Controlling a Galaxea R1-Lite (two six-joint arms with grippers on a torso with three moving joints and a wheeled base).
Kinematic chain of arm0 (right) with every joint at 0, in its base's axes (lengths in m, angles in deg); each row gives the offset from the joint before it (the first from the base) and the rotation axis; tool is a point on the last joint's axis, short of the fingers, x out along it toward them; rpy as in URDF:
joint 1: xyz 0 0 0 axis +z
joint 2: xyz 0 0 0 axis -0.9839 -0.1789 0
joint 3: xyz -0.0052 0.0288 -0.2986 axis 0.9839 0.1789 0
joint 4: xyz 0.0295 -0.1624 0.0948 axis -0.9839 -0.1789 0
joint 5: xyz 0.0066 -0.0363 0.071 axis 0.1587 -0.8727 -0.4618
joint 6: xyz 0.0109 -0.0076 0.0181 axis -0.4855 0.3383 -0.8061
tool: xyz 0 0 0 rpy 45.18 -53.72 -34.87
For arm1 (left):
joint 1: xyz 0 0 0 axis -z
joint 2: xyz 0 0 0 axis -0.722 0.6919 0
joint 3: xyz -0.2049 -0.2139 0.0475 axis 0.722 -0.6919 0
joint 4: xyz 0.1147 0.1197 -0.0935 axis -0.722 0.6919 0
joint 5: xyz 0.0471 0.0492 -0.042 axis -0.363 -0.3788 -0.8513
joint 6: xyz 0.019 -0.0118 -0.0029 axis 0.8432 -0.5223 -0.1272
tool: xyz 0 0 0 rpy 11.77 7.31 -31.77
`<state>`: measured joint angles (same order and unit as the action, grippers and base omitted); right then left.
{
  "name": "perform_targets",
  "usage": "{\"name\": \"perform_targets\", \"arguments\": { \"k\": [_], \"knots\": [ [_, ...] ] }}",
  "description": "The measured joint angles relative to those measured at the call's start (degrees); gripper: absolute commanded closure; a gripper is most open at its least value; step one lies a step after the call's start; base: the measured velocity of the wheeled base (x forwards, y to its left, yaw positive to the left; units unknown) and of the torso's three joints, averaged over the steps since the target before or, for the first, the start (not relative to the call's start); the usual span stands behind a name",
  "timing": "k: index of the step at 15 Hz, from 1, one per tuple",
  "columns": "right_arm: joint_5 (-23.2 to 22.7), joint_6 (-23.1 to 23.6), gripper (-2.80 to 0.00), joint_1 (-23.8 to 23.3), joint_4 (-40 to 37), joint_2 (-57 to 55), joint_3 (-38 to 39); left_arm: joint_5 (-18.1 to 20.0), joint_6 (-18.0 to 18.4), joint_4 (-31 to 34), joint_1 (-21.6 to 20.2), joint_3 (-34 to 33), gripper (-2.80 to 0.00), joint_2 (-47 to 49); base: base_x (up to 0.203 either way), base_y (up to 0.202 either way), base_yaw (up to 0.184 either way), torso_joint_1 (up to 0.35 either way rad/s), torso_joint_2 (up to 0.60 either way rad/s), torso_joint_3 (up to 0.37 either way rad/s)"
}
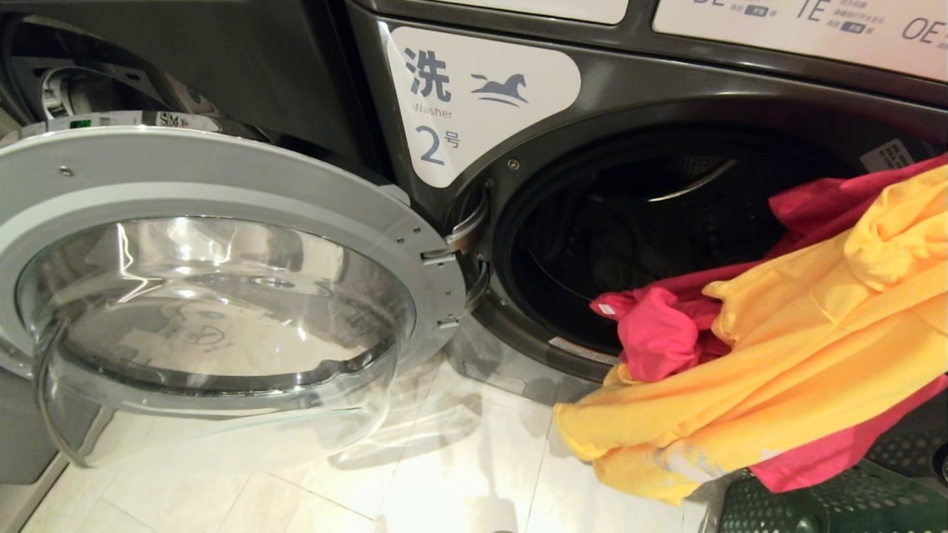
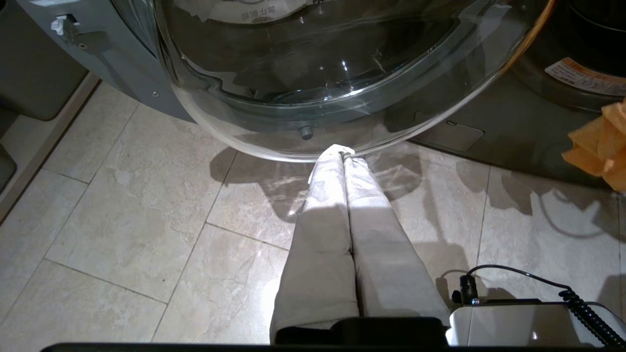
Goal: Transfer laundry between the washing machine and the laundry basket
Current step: Pick a cloth and place it into the basket
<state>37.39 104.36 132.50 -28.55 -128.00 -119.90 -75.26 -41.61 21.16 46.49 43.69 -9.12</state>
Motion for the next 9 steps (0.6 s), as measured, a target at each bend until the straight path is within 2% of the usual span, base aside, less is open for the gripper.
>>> {"name": "perform_targets", "arguments": {
  "k": [7, 9],
  "knots": [
    [0.30, 1.59, 0.00, -0.04, -0.04, -0.06, 0.01, 0.00, 0.00, 0.00, 0.00, 0.00, 0.00, 0.00, 0.000, 0.000, 0.000, 0.002, 0.00, 0.203],
    [0.43, 1.59, 0.00, -0.11, -1.83, 0.00, -0.16, 0.00, -0.03, 0.00, 0.00, 0.00, 0.00, 0.00, 0.000, 0.000, 0.000, 0.008, 0.00, 0.110]
  ]
}}
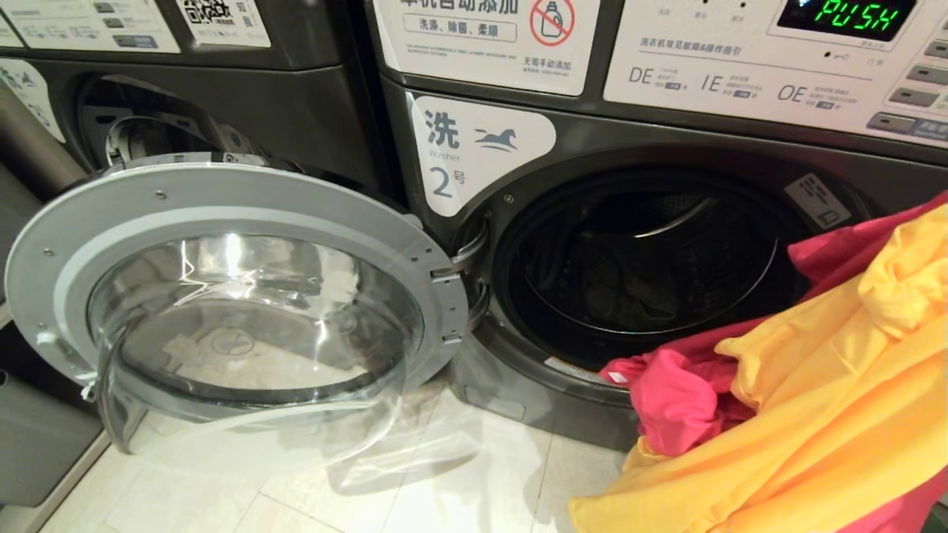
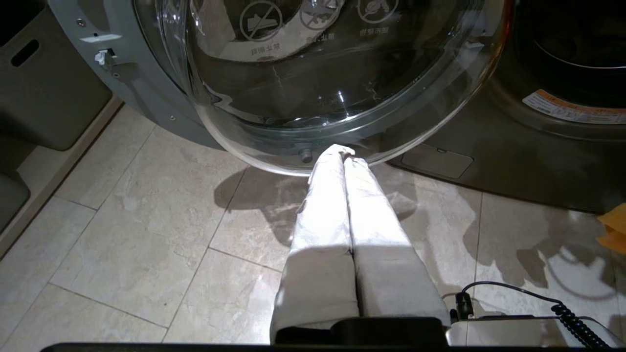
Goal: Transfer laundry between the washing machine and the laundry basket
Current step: Pick a cloth and place it into the basket
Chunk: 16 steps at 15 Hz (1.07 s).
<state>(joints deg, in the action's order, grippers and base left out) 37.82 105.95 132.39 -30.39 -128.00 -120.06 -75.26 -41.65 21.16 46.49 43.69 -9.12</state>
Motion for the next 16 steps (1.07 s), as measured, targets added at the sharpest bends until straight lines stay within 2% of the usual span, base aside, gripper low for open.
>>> {"name": "perform_targets", "arguments": {
  "k": [7, 16],
  "knots": [
    [0.13, 0.90, 0.00, -0.02, -4.28, 0.74, -2.18, -0.36, -0.78, -0.06, 0.00, 0.02, 0.00, 0.00, 0.000, 0.000, 0.000, 0.000, 0.00, 0.010],
    [0.26, 0.93, 0.00, 0.00, -6.51, 3.08, -1.82, -0.38, -0.76, -0.02, 0.00, 0.00, 0.00, 0.00, 0.000, 0.007, -0.165, 0.001, 0.00, 0.002]
  ]
}}
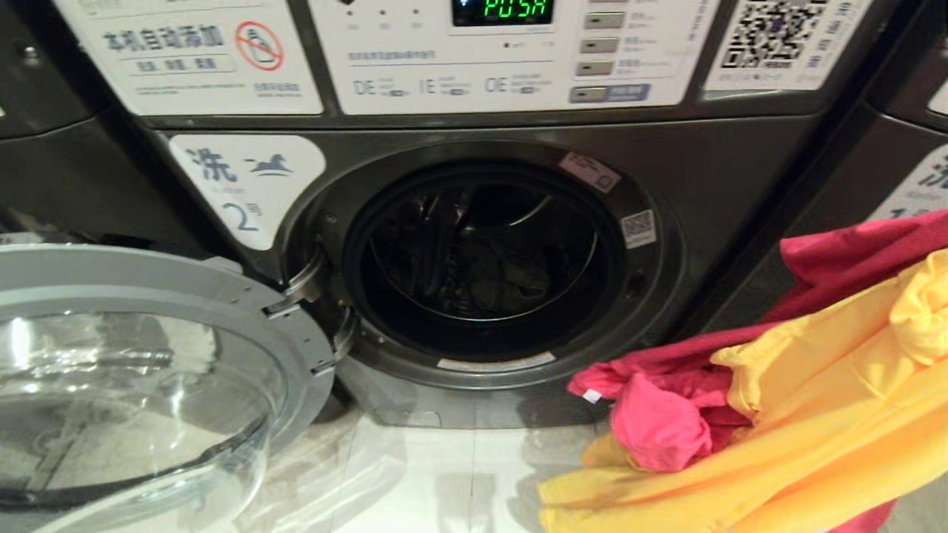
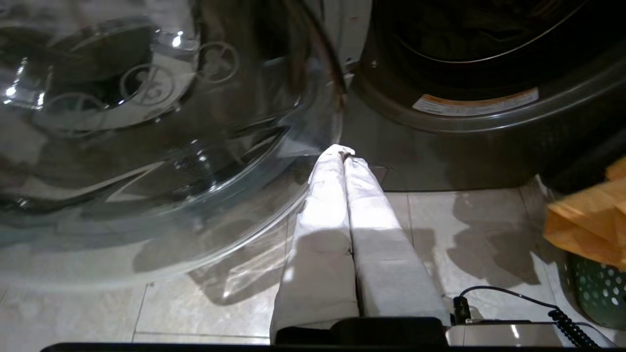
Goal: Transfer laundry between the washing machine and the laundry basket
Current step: Pick a cloth and place it into the basket
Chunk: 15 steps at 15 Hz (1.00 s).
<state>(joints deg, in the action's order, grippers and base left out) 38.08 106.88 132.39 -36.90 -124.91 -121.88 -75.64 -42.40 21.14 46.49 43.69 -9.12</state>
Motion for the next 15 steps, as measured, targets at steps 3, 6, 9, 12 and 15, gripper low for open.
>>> {"name": "perform_targets", "arguments": {
  "k": [3, 6, 9, 12, 15],
  "knots": [
    [0.16, 0.38, 0.00, -0.11, -0.71, 0.05, -0.66, 0.02, 0.00, 0.02, 0.00, 0.00, 0.00, 0.00, 0.001, 0.007, -0.176, 0.000, 0.00, 0.004],
    [0.77, 1.48, 0.00, -0.30, -1.76, -0.06, -1.27, 0.02, 0.02, 0.02, -0.02, 0.00, 0.00, 0.00, 0.000, 0.007, -0.147, 0.001, 0.00, 0.003],
    [4.91, 2.99, 0.00, -0.35, -2.14, -0.09, -1.91, 0.00, 0.02, 0.02, 0.00, 0.00, 0.00, 0.00, 0.000, 0.000, -0.022, -0.001, 0.00, -0.001],
    [11.70, 2.60, 0.00, -0.35, -8.11, -0.09, -5.27, 0.00, -0.06, 0.02, 0.00, 0.00, 0.00, 0.00, 0.000, 0.000, 0.000, 0.000, 0.00, 0.000],
    [17.46, 2.16, 0.00, -0.35, -12.34, -0.52, -8.02, 0.05, -0.09, 0.02, 0.00, 0.00, 0.00, 0.00, 0.000, 0.000, 0.000, 0.000, 0.00, 0.000]
  ]
}}
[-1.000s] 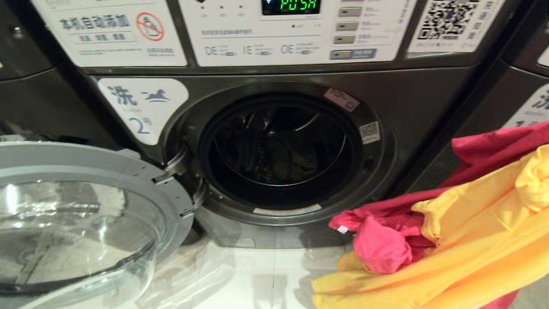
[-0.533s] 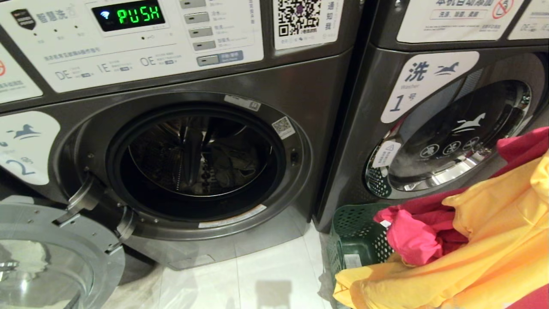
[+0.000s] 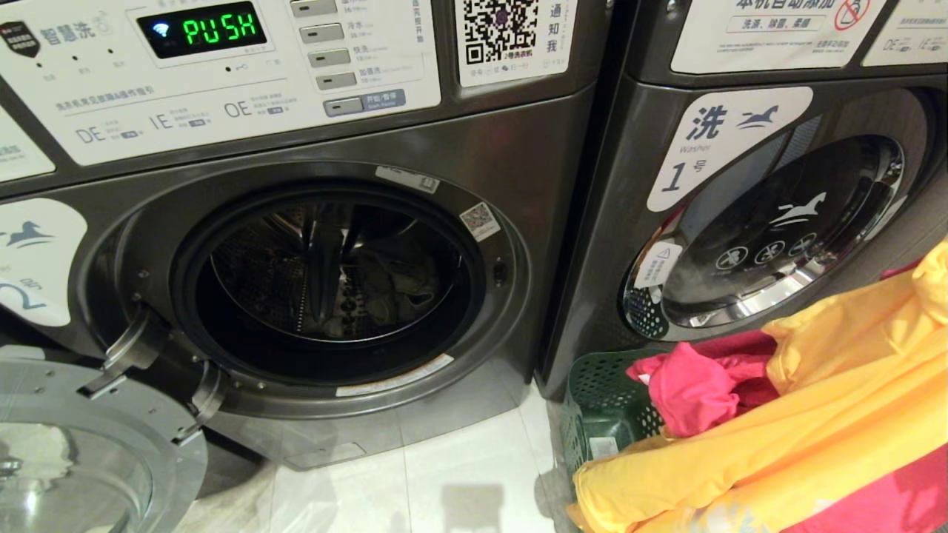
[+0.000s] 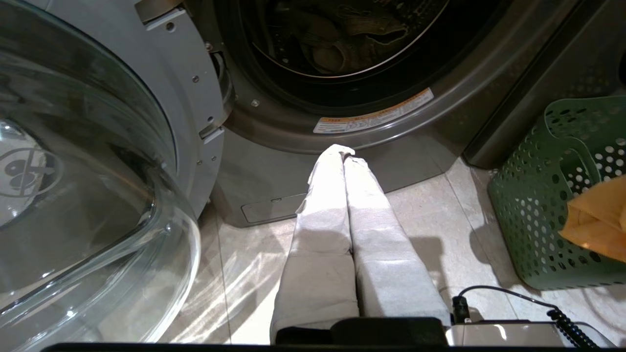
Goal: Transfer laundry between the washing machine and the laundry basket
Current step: Pick a cloth and place it into the basket
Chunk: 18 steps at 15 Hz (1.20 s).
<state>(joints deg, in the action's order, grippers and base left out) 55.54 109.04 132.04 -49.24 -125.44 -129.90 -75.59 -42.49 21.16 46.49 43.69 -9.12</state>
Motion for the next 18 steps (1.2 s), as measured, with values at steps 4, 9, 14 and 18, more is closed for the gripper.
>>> {"name": "perform_targets", "arguments": {
  "k": [4, 9, 14, 18],
  "knots": [
    [4.40, -0.02, 0.00, 0.00, -0.17, -3.74, -7.65, -0.03, 0.00, 0.00, 0.00, 0.01, 0.00, 0.00, 0.000, 0.000, 0.000, 0.000, 0.00, 0.000],
    [7.39, 0.02, 0.00, 0.00, -0.22, -9.13, -14.85, -0.05, 0.06, 0.00, 0.00, 0.00, 0.00, 0.00, 0.000, 0.000, 0.000, 0.000, 0.00, 0.000],
    [13.06, 0.13, 0.00, -0.06, -0.15, -11.86, -19.39, -0.03, 0.04, 0.00, 0.00, 0.00, 0.00, 0.00, 0.000, 0.000, 0.000, 0.000, 0.00, 0.000],
    [14.56, 0.74, 0.00, -0.09, -0.19, -14.85, -25.21, -0.03, 0.02, 0.00, 0.00, 0.00, 0.00, 0.00, 0.000, 0.000, 0.000, 0.000, 0.00, 0.000]
  ]
}}
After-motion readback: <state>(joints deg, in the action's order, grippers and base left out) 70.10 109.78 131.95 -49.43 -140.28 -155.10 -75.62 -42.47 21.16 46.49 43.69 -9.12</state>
